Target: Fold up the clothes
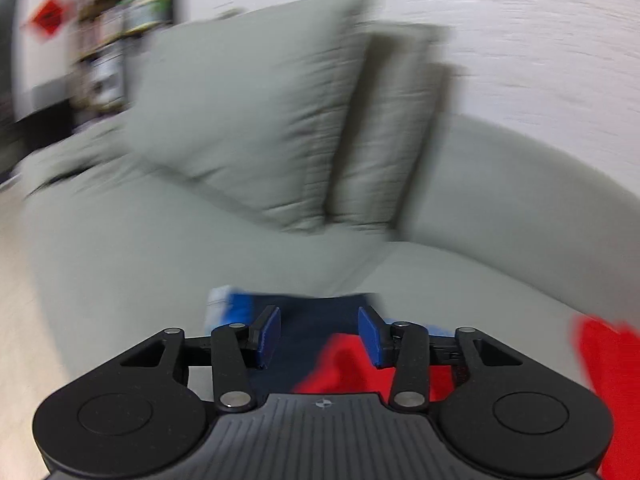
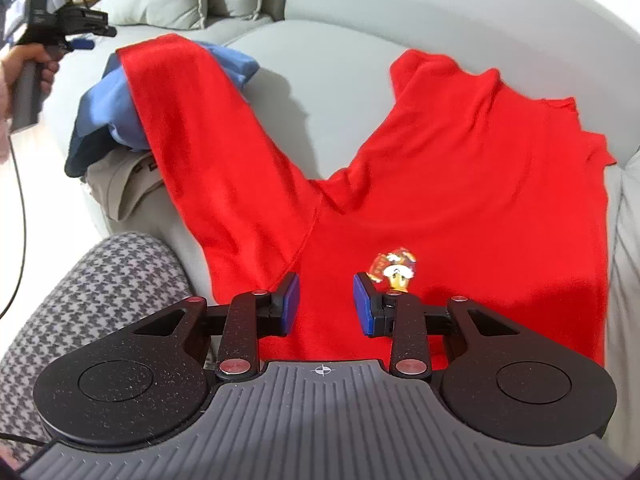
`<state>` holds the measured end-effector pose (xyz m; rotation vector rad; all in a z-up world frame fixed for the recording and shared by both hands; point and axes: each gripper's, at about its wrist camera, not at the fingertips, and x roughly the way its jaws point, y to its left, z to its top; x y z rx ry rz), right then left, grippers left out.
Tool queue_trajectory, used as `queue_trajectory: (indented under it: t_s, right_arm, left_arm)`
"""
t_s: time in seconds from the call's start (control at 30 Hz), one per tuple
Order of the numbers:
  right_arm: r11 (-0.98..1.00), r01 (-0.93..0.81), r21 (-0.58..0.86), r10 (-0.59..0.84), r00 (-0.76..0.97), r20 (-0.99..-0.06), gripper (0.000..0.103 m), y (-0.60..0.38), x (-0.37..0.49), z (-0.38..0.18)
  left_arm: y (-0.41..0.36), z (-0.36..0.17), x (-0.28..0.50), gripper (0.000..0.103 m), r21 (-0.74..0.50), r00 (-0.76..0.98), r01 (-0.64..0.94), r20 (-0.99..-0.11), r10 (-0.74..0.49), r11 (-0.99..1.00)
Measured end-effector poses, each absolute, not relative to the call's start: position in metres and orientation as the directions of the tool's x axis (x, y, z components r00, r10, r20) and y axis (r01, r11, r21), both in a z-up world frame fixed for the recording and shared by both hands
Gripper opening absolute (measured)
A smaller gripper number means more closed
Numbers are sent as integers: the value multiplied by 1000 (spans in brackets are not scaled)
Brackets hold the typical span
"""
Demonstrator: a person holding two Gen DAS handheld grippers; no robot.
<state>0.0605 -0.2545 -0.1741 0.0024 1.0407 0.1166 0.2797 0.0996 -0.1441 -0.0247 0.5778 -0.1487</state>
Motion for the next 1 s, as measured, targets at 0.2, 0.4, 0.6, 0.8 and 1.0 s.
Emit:
queue_trajectory:
  t_s: [0.2, 0.4, 0.6, 0.8, 1.0]
  right_arm:
    - [994, 17, 108, 86, 491, -867, 26, -282, 44, -185]
    - [960, 43, 277, 223, 478, -849, 29, -308, 26, -188]
    - [926, 125, 357, 258, 482, -838, 31, -353, 14, -203]
    - [942, 184, 279, 178, 429, -885, 32, -385, 17, -226]
    - [951, 175, 255, 172, 385, -907, 27, -400, -7, -230]
  left_arm:
    - [-21, -129, 174, 14, -188, 527, 615, -623, -577, 765]
    - [-95, -166, 104, 18, -319, 292, 649, -734, -614, 691]
    - [-127, -189, 81, 36, -312, 273, 629, -770, -577, 712]
    - [-180, -210, 73, 33, -309, 254, 612, -795, -550, 728]
    - [-227, -207, 42, 34, -312, 214, 683, -779, -589, 661]
